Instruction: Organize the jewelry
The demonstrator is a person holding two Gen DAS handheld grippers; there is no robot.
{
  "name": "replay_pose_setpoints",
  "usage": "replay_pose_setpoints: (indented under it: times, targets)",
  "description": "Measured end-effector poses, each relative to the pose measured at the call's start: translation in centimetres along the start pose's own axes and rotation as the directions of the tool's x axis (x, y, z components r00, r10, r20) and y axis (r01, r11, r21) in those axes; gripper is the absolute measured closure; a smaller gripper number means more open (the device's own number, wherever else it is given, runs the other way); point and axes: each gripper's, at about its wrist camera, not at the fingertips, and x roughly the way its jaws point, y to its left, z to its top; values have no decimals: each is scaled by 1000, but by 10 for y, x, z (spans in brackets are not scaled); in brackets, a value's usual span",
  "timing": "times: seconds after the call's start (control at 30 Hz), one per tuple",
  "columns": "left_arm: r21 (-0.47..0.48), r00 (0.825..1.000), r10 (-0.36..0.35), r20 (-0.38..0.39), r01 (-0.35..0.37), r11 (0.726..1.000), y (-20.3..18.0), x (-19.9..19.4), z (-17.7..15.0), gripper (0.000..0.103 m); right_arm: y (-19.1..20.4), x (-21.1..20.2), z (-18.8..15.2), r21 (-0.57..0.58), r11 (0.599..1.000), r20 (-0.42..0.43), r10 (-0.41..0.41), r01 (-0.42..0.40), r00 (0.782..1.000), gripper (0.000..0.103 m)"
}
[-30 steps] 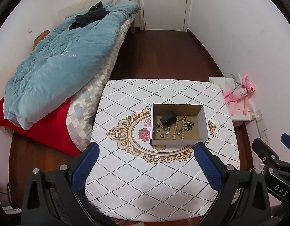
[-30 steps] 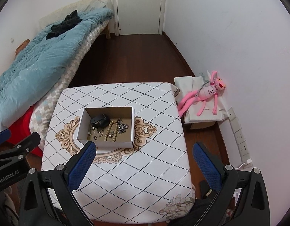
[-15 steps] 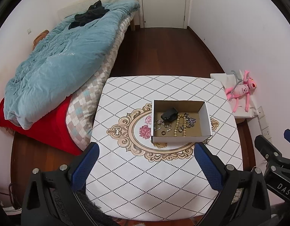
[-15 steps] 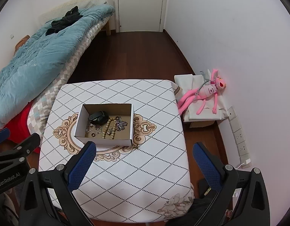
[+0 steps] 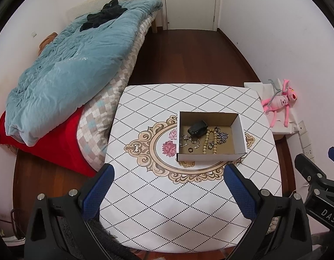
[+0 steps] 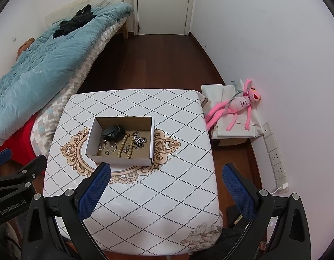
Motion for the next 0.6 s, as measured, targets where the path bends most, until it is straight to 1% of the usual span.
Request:
replay_pose_setpoints:
  times: [0.6]
  targets:
    - [4, 1000, -7, 16, 7, 1000, 0, -10, 0, 0, 6, -2, 0, -3, 1000, 0, 7, -7, 1000, 0]
